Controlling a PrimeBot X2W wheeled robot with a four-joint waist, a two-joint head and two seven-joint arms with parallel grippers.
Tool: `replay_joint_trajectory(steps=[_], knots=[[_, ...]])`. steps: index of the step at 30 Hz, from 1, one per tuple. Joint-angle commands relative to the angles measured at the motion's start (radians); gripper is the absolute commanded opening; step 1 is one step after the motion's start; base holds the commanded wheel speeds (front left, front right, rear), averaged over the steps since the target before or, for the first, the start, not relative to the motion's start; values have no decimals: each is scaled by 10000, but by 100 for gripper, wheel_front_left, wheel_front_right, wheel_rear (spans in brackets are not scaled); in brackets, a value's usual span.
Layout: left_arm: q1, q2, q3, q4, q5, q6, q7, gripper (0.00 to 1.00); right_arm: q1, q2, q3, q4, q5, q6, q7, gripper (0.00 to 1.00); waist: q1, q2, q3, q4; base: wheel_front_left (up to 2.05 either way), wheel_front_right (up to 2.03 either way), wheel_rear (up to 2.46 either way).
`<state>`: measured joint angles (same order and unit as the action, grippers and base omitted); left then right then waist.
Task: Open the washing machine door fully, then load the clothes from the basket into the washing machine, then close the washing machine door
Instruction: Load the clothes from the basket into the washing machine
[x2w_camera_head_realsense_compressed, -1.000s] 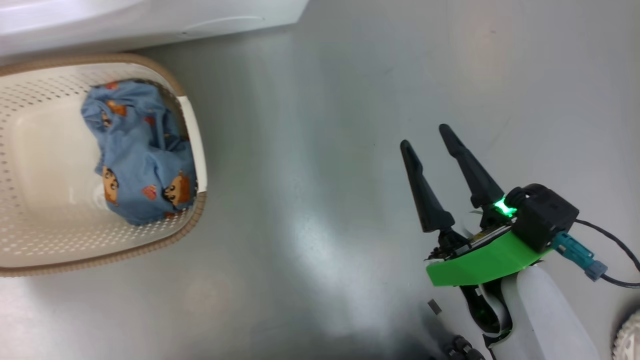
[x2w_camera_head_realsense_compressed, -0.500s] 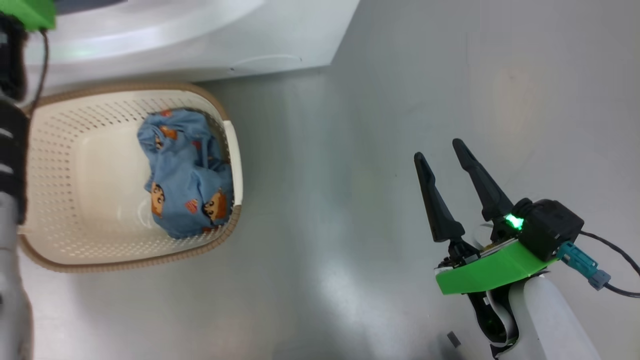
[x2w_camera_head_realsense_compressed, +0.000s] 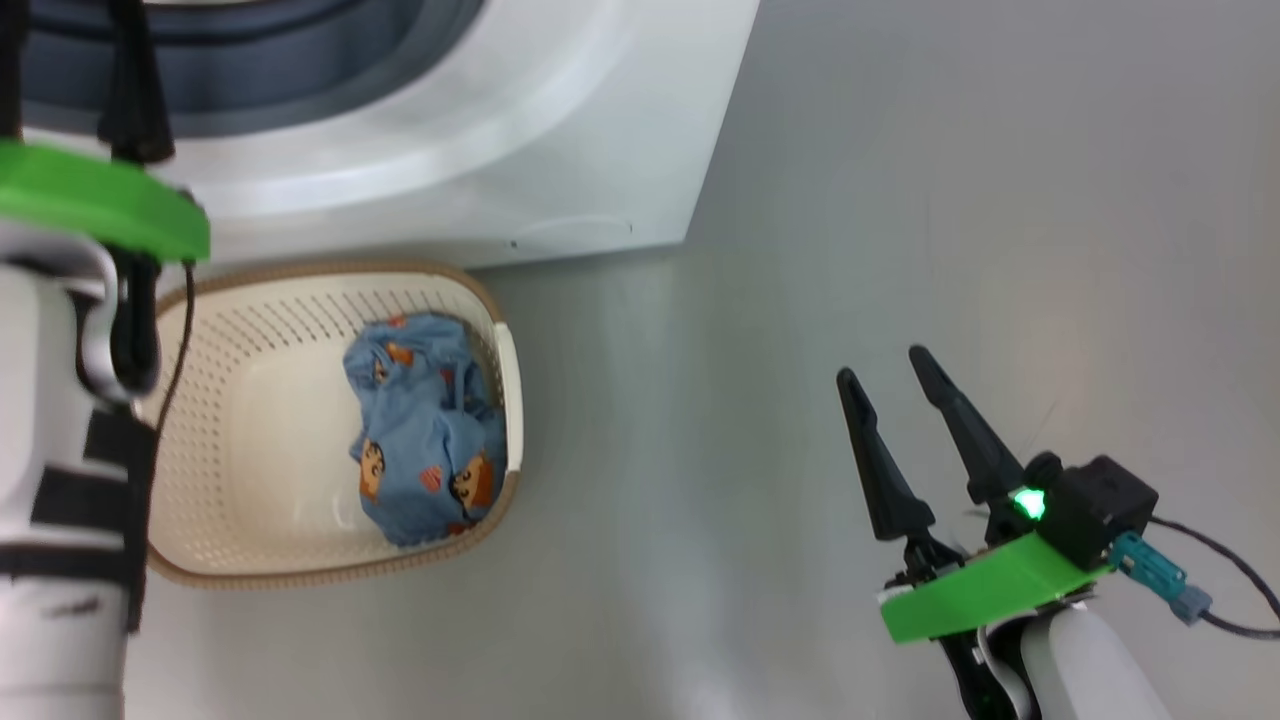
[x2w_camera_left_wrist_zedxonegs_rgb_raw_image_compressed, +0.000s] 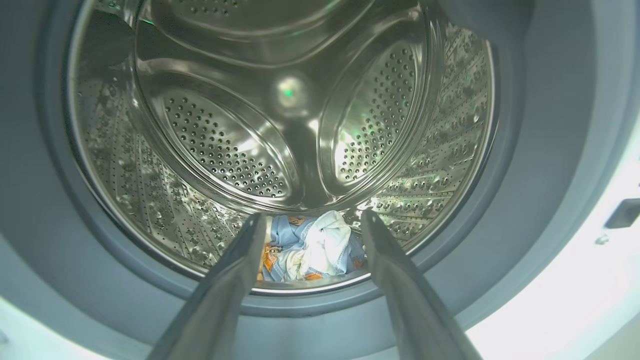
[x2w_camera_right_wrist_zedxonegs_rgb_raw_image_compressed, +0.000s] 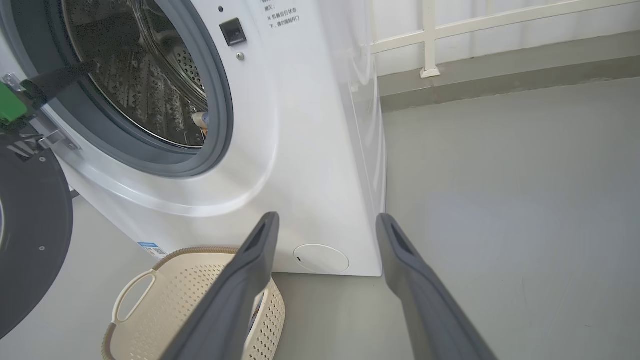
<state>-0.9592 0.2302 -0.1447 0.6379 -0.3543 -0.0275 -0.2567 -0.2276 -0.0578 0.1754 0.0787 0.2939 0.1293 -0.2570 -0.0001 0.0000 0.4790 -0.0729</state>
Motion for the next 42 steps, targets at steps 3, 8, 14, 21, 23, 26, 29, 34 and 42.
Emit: replay_joint_trajectory(steps=[3,8,14,21,23,26,29,34,42], knots=[[1176,546,645,-1345,-288,279,-50,100,564,76,85,-193,250,14,-48,100,1,0,-1142,-30,0,0,0],[2820,723,871,-2830,-361,608,8,100,1012,76,63,-179,221,14,-48,100,1,0,-1836,-12,0,0,0],[4800,918,983,-4692,-233,1114,289,100,1457,76,27,-233,227,14,-48,100,1,0,-2549,0,0,0,0],[6920,957,1221,-6183,-245,1664,558,100,1773,76,-10,-384,79,14,-48,100,1,0,-3105,-54,0,0,0],[7507,961,1212,-6476,-187,1773,581,100,1834,76,-16,-434,71,14,-48,100,1,0,-3215,-103,0,0,0],[8333,879,1261,-6853,-177,1985,582,100,1901,76,-59,-475,70,14,-48,100,1,0,-3344,-168,0,0,0],[8969,692,1356,-7123,-284,2184,527,100,1996,76,-103,-498,27,14,-48,100,1,0,-3461,-177,0,0,0],[9638,587,1482,-7327,-281,2357,373,100,2093,76,-118,-563,-99,14,-48,100,1,0,-3594,-221,0,0,0],[10931,395,1364,-7651,80,2571,125,100,2224,76,-236,-816,-186,14,-48,100,1,0,-3723,-307,0,0,0]])
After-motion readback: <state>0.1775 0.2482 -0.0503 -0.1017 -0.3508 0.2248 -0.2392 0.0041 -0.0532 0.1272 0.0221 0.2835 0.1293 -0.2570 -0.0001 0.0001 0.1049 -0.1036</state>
